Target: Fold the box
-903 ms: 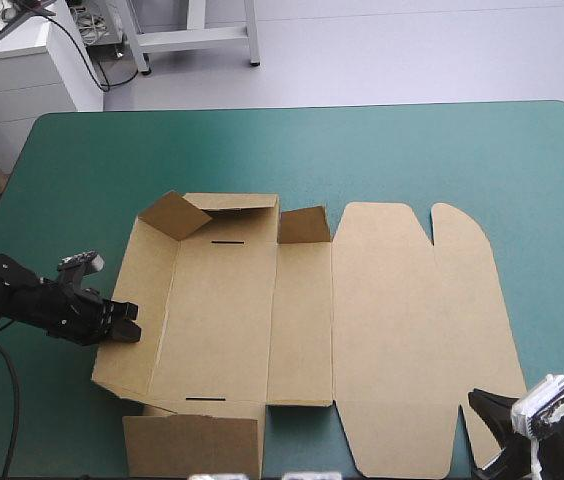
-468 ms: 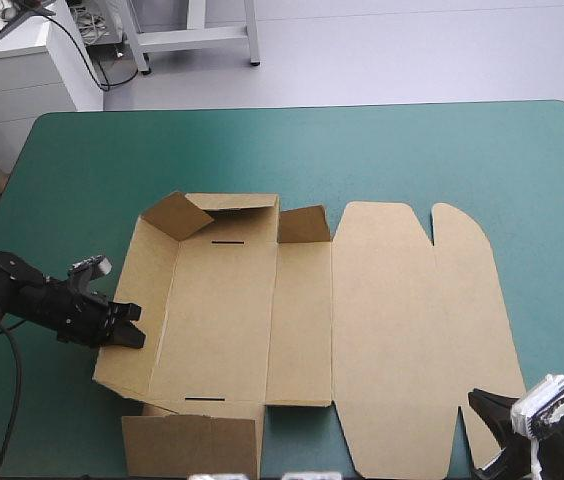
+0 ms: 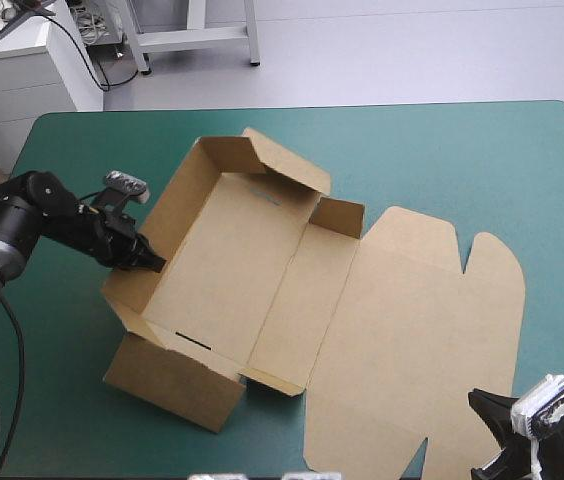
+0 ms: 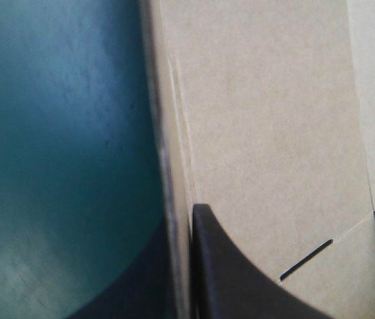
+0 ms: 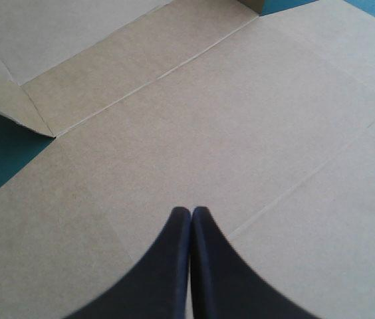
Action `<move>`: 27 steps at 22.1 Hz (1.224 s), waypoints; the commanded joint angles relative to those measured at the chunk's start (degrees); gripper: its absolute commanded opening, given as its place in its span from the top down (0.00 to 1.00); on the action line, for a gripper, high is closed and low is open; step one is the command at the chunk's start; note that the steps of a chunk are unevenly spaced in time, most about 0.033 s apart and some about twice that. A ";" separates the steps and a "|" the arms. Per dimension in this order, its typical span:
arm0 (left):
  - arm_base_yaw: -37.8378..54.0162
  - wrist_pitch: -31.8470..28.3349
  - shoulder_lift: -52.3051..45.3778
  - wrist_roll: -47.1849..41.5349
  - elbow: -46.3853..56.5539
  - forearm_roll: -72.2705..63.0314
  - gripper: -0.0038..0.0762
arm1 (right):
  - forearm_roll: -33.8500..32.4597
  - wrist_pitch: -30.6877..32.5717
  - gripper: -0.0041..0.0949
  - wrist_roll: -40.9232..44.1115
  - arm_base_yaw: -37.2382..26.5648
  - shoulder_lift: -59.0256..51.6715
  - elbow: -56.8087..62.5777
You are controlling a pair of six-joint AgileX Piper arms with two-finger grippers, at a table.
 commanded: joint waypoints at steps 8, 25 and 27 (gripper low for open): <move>-20.70 -10.71 -1.75 2.04 -15.34 20.73 0.96 | 0.00 -4.14 0.98 -0.40 -0.21 0.76 -1.37; -34.85 -21.55 -3.18 8.20 -11.20 41.66 0.96 | -0.30 -4.14 0.98 -0.40 -0.21 0.76 -1.37; -34.85 -25.07 -5.10 8.20 -6.76 41.54 0.96 | -0.42 -4.14 0.98 -0.40 -0.21 0.76 -1.37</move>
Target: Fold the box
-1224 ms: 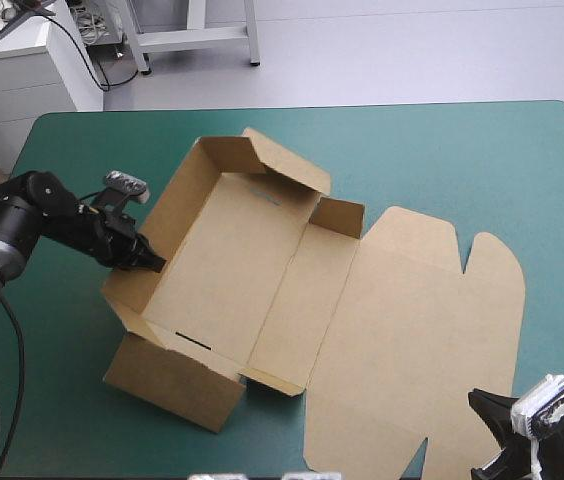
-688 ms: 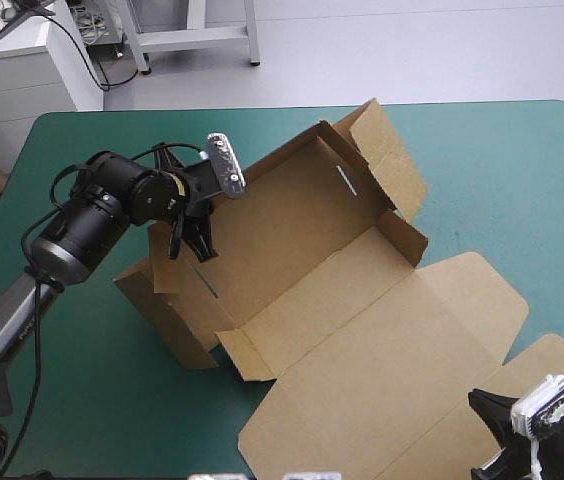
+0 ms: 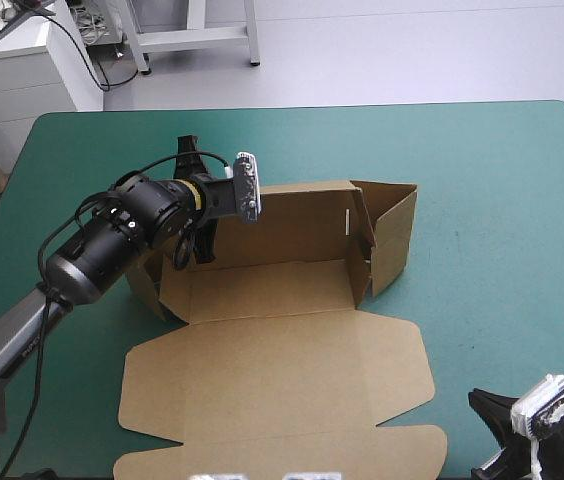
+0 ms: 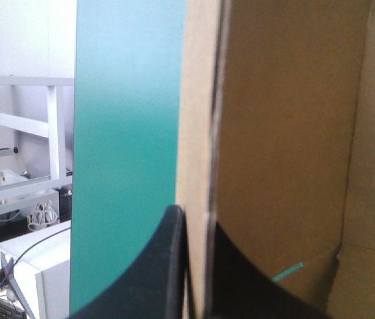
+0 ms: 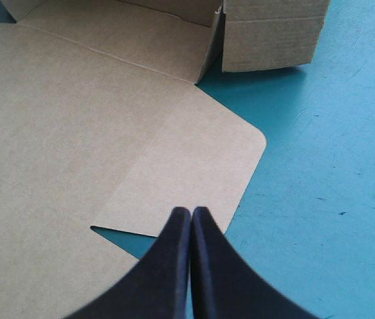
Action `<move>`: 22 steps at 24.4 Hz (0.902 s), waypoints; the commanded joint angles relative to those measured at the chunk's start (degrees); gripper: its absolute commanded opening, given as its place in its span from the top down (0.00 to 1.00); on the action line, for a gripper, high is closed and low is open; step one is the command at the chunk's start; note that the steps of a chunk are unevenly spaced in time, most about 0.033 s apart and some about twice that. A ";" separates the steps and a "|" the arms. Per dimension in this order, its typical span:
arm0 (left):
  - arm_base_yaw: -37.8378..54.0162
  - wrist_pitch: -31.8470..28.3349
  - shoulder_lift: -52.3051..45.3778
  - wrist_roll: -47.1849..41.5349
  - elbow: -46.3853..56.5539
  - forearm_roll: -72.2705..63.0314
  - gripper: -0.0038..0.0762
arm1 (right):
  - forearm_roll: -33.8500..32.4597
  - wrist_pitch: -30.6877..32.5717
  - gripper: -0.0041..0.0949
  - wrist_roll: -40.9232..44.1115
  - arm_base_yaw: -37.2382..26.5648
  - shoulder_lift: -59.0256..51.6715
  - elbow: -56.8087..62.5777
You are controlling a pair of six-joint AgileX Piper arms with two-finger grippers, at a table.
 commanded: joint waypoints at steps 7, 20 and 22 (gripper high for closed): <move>-0.44 -15.35 -10.85 -0.90 14.51 -1.19 0.96 | -0.42 -4.19 0.98 -0.40 -0.21 0.76 -1.37; -0.33 -10.60 -15.68 -0.93 23.00 -19.79 0.96 | -0.75 -4.54 0.98 -0.40 -0.21 0.76 -1.37; -0.33 -10.60 -15.68 -0.49 23.00 -21.26 0.96 | -1.96 -4.43 0.97 -0.12 -0.21 0.76 -1.37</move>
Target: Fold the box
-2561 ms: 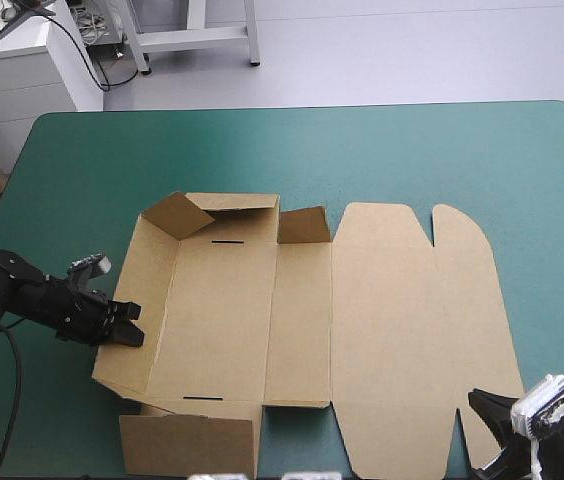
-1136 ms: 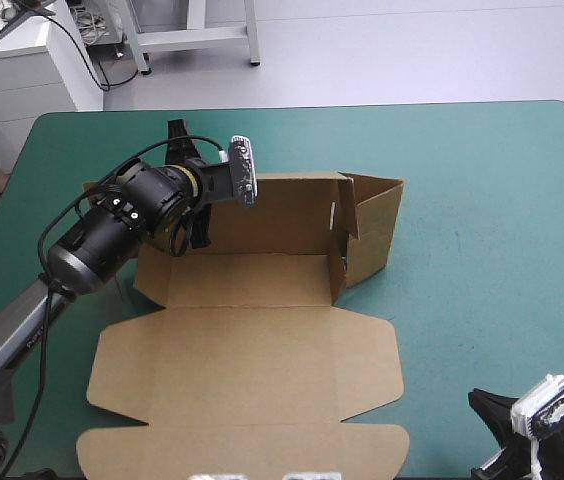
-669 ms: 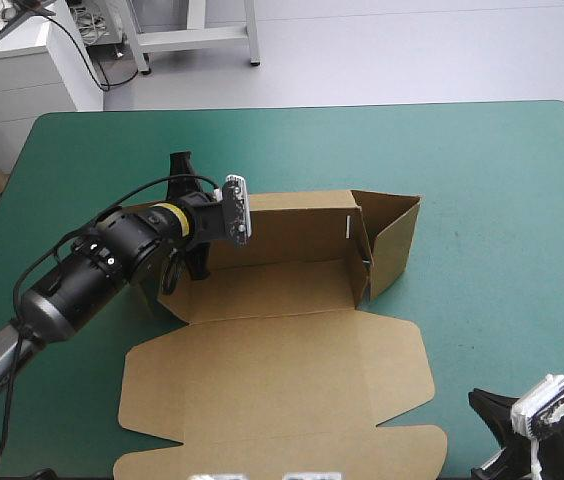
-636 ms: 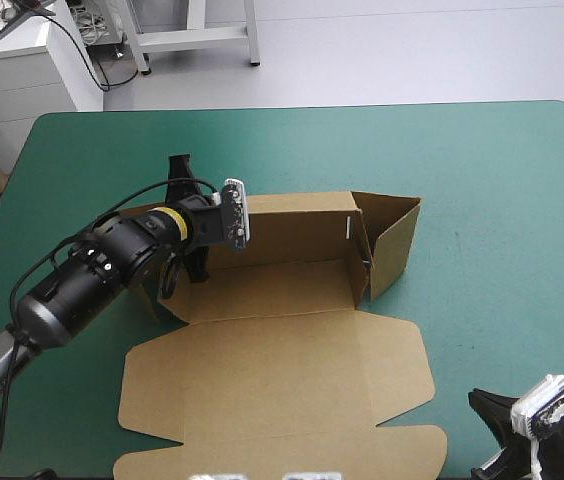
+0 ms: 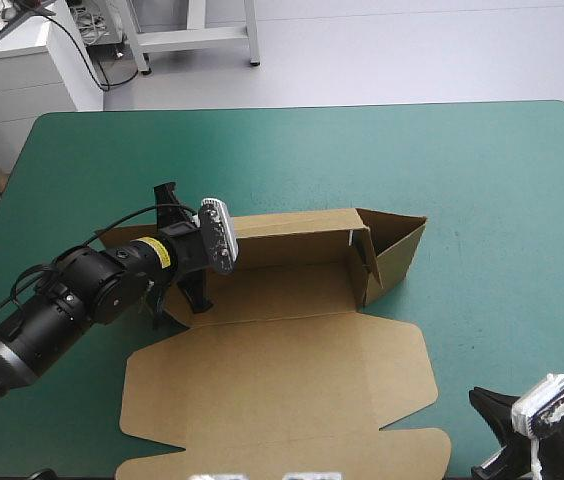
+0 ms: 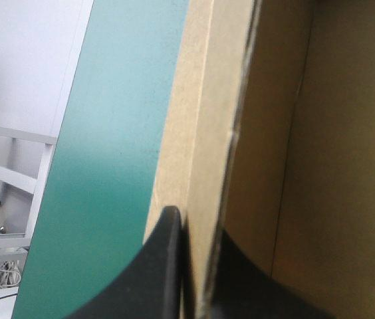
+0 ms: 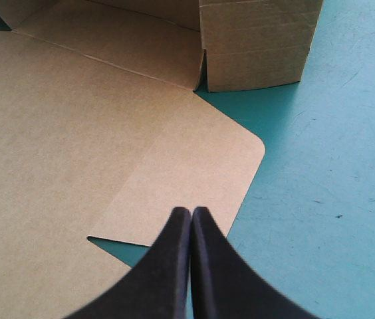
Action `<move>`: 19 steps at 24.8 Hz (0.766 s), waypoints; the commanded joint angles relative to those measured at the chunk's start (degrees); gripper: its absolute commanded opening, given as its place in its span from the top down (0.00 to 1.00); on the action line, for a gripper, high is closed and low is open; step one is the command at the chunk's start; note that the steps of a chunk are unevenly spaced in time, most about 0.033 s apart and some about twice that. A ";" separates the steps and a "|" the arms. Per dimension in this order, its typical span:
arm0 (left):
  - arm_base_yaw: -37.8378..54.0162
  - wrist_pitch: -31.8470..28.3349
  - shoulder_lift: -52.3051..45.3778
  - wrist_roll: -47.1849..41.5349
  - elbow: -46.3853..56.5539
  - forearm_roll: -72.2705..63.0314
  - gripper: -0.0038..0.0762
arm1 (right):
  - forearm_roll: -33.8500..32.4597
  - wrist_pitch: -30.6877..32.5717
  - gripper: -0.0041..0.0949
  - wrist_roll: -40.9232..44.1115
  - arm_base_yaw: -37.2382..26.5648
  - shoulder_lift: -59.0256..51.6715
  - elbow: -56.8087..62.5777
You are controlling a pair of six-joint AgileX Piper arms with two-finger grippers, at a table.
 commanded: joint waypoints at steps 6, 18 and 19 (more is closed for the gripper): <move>-0.43 6.26 0.06 -1.42 0.35 -6.27 0.96 | -1.96 -5.02 0.44 0.02 -0.21 0.76 -1.37; -0.43 -7.08 0.06 -4.80 10.57 1.49 0.96 | -15.31 -8.83 0.33 21.10 -0.21 4.57 -1.37; -0.43 -7.93 0.06 -4.82 10.98 2.17 0.96 | -15.79 -8.83 0.33 22.04 -0.21 5.13 -1.49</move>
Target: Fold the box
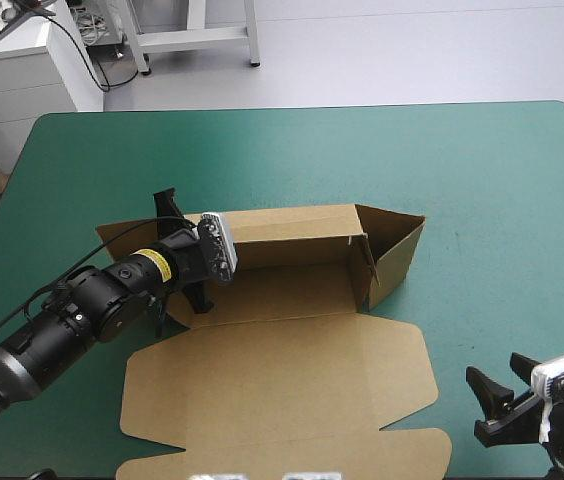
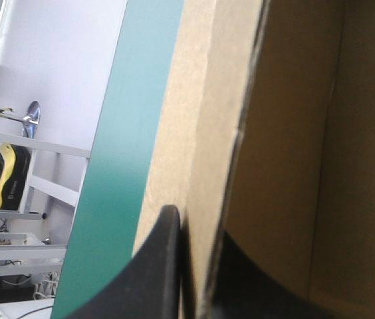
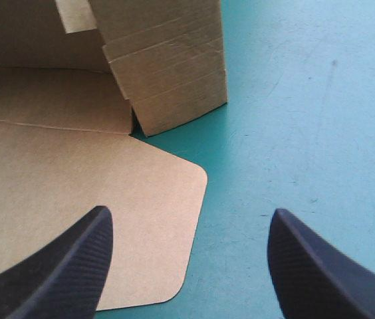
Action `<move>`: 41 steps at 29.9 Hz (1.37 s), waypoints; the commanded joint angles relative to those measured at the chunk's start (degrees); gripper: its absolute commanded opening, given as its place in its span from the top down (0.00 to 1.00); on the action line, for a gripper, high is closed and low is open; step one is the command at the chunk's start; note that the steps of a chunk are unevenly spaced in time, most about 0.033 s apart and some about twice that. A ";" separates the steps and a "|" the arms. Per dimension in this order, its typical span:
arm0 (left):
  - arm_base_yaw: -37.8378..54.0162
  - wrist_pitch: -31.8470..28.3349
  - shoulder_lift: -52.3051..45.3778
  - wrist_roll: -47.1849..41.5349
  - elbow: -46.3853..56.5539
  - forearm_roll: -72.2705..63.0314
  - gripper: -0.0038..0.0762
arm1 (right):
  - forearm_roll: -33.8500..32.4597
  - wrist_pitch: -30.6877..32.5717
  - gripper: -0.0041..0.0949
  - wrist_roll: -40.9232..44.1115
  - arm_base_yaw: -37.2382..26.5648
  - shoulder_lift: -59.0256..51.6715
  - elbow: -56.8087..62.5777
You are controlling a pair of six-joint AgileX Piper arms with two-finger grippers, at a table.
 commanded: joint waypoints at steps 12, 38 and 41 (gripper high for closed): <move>-0.61 2.67 0.94 -16.96 3.87 14.50 0.96 | -6.68 -7.06 0.36 8.17 -0.21 14.91 -7.22; -6.31 10.75 0.94 -27.85 7.27 23.35 0.96 | -10.92 6.61 0.40 -0.13 -3.63 55.89 -56.70; -6.31 13.45 0.94 -27.85 7.27 22.15 0.96 | -3.66 6.61 0.40 -5.86 -8.13 60.75 -61.13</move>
